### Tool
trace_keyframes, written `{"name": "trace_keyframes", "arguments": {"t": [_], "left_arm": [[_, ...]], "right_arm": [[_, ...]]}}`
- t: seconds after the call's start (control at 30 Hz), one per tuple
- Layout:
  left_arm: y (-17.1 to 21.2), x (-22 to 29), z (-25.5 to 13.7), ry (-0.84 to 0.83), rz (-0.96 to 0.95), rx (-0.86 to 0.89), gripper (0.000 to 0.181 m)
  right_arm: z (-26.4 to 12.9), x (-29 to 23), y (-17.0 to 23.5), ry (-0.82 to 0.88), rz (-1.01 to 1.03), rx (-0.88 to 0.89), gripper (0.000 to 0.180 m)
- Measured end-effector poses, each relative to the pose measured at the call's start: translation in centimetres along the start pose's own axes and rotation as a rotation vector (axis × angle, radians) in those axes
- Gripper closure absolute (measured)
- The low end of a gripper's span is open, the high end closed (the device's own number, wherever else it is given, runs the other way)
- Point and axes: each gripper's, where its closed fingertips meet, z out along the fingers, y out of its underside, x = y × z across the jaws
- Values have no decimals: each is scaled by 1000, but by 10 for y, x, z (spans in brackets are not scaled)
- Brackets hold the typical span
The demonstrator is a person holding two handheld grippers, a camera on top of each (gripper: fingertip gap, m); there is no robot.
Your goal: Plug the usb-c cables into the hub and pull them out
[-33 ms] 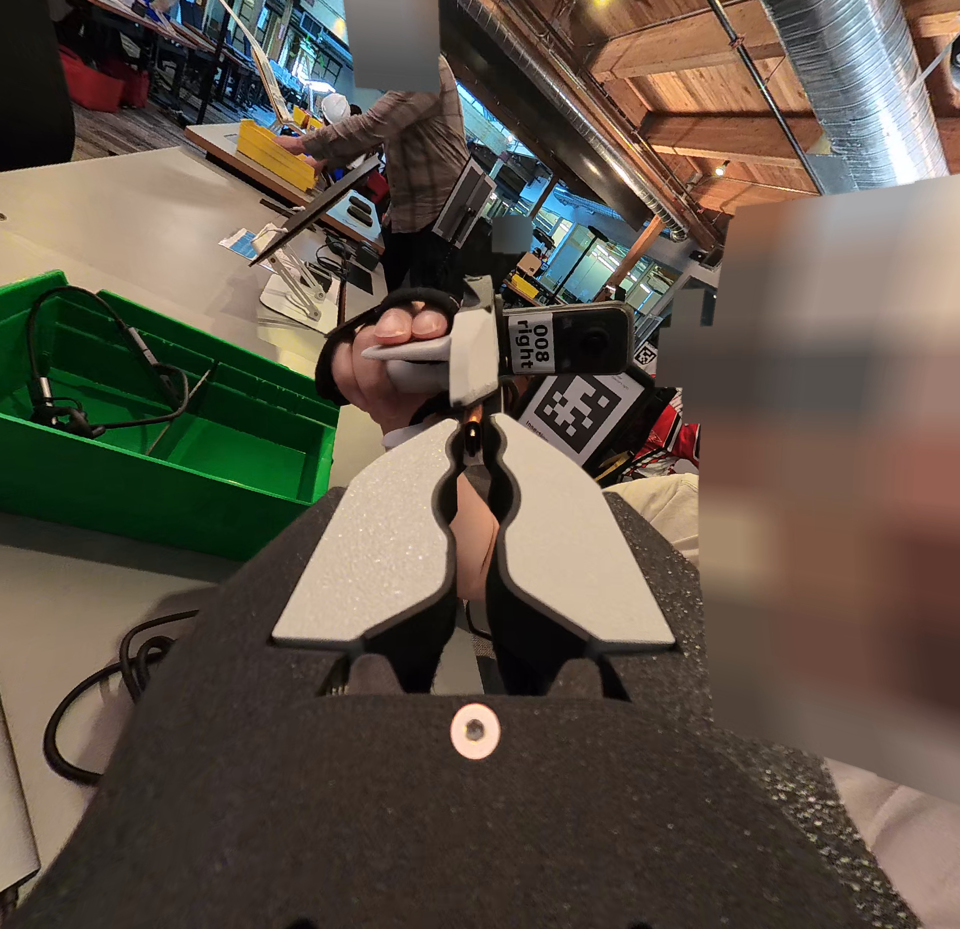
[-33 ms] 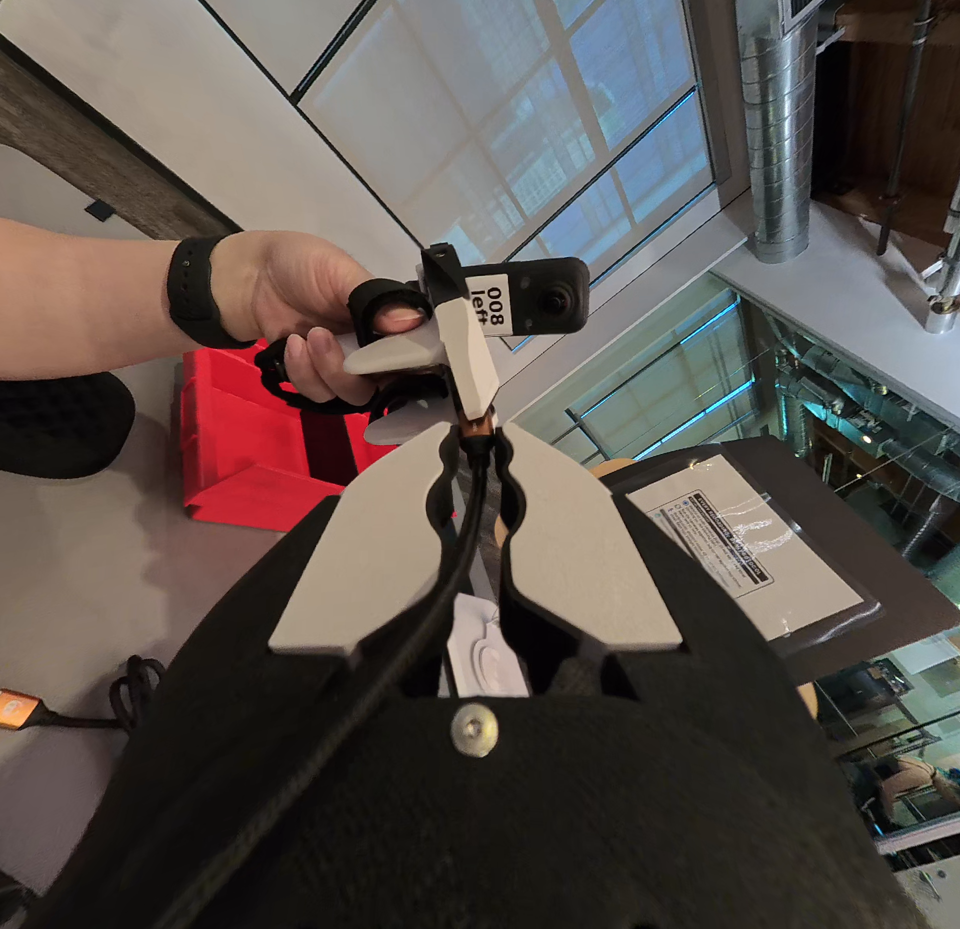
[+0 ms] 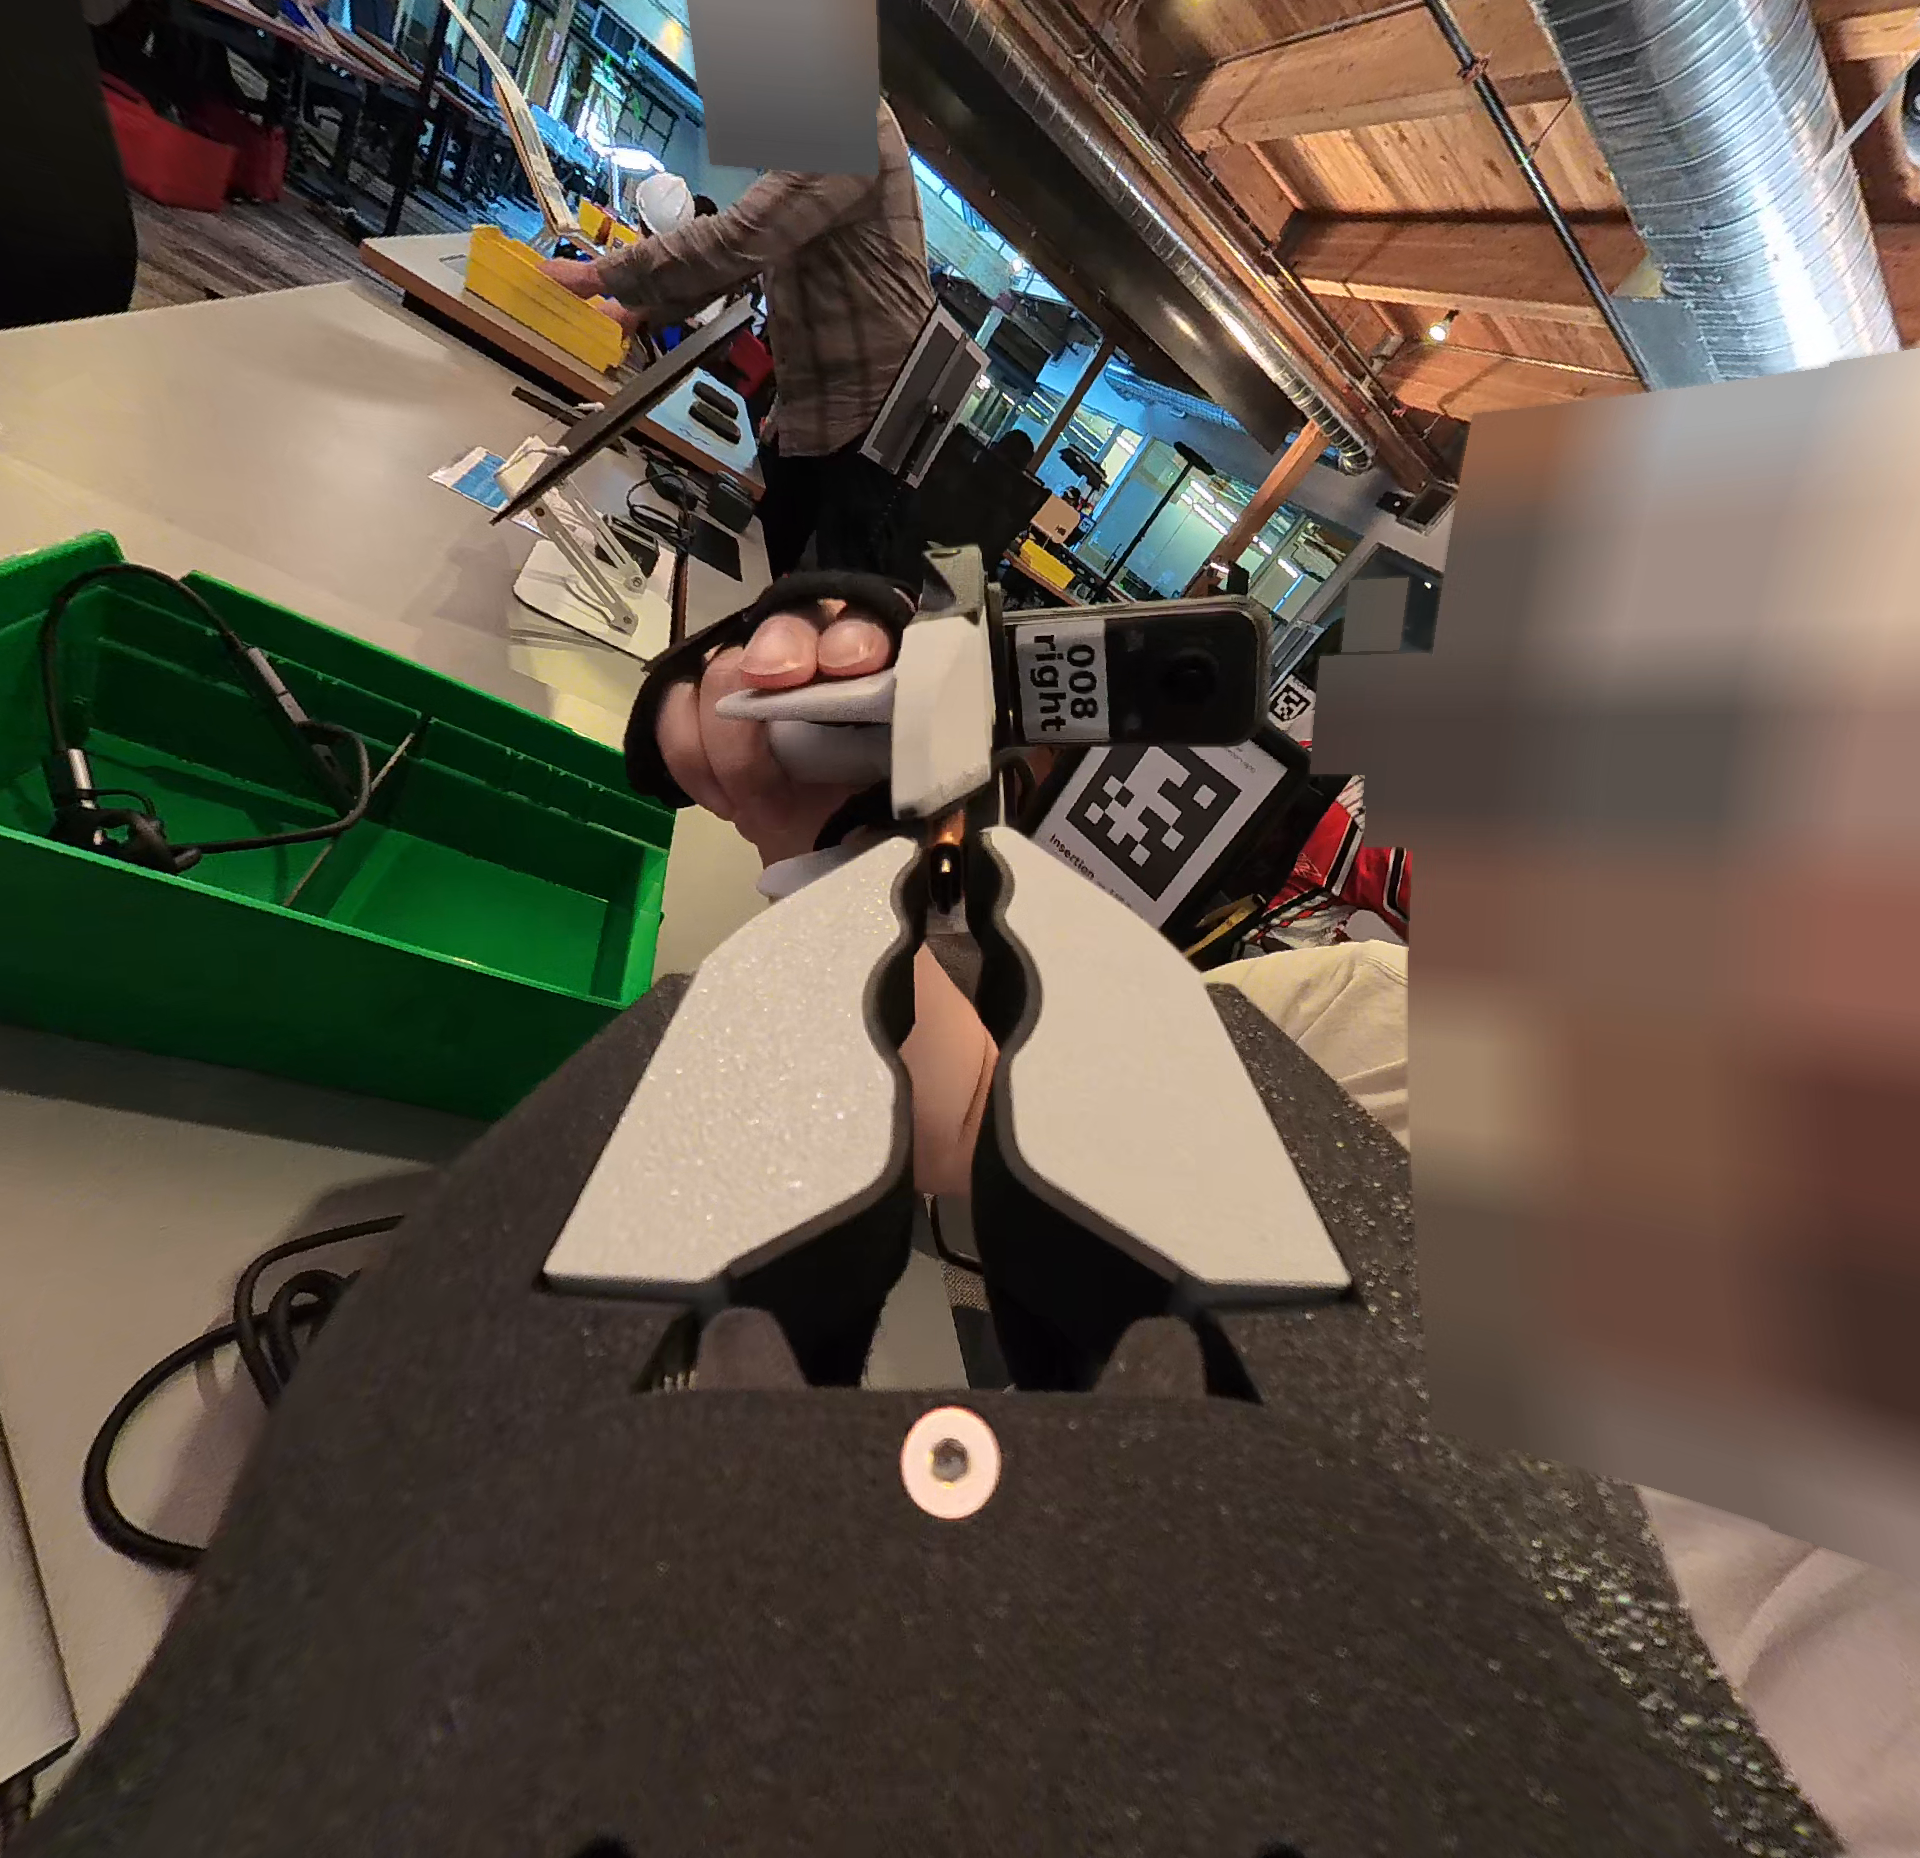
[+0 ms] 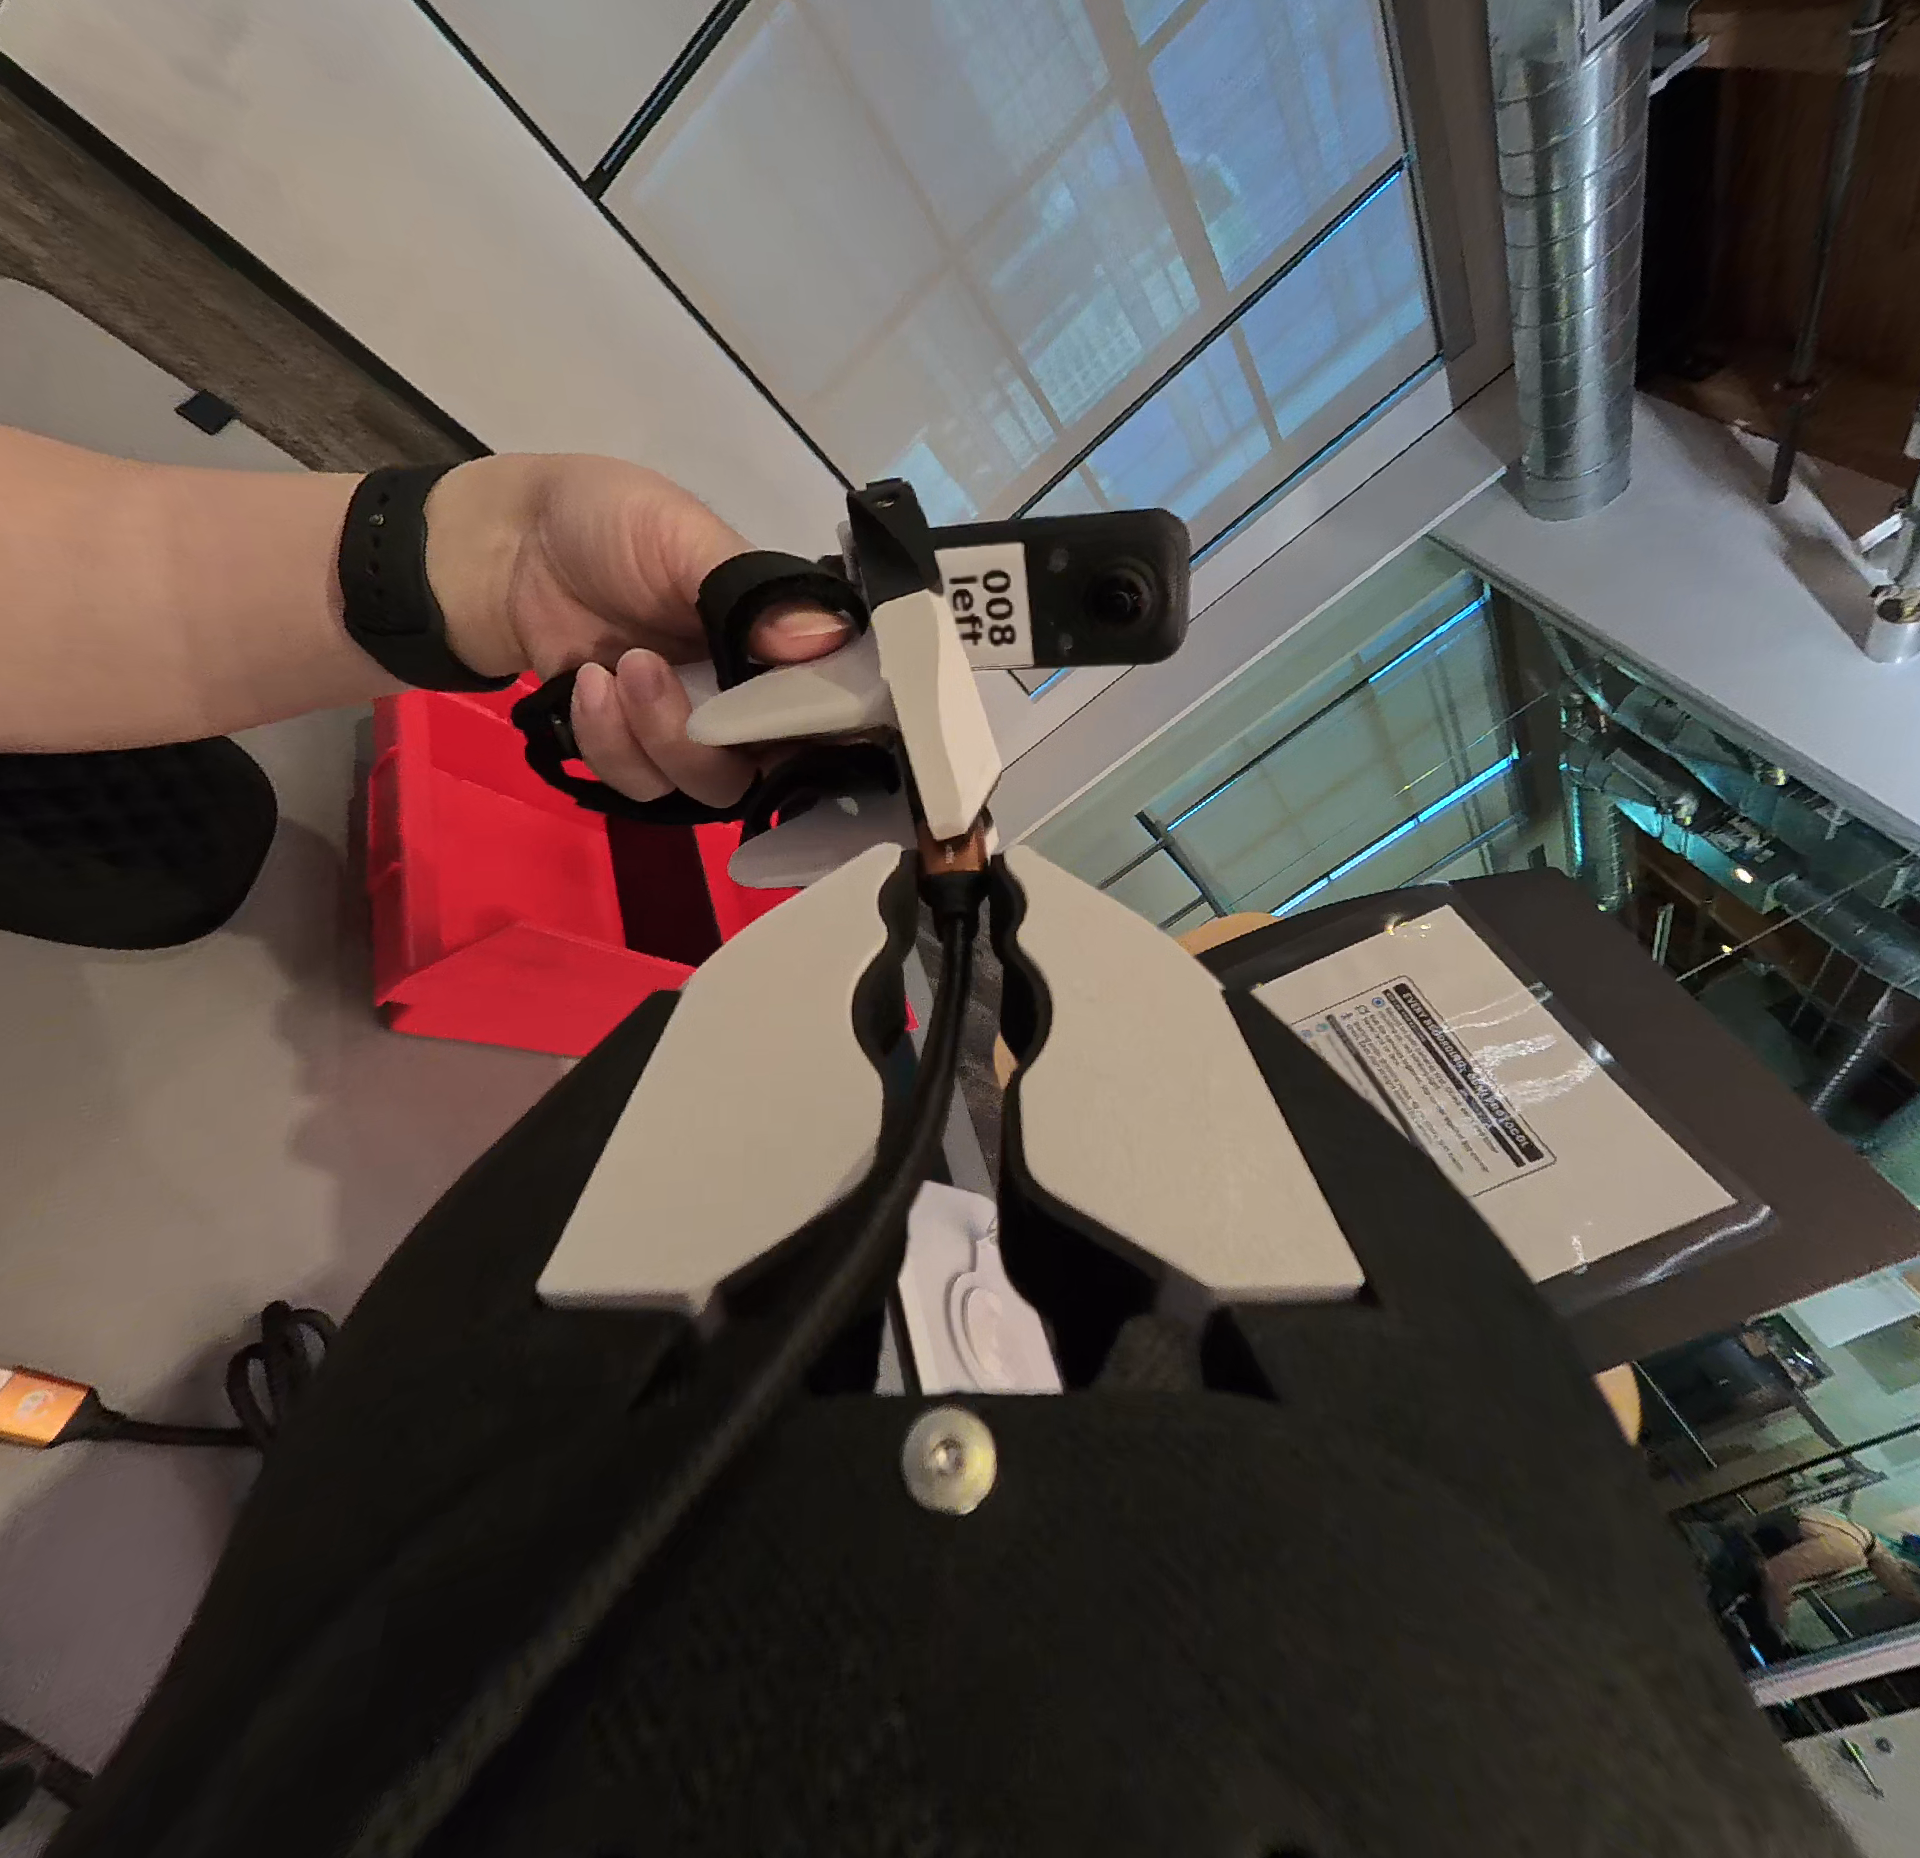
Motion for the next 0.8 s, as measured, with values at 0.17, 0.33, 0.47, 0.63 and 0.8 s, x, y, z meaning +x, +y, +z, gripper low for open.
{"name": "trace_keyframes", "arguments": {"t": [0.17, 0.33, 0.47, 0.63, 0.8], "left_arm": [[0, 0, 1, 16, -9, 5, 175], [-1, -2, 0, 9, 1, 6, 175], [-10, -14, -8, -116, 103, 26, 153], [12, -78, -36, -617, 419, -194, 132], [72, -176, -60, -1026, 383, -650, 135]], "right_arm": [[1, 1, 0, 11, 2, -6, 166], [3, 1, 3, 15, 19, -22, 166], [-11, 16, 7, 70, 34, -54, 166], [-66, 59, 12, 239, 108, -101, 166], [-102, 76, 20, 320, 122, -159, 166]]}}
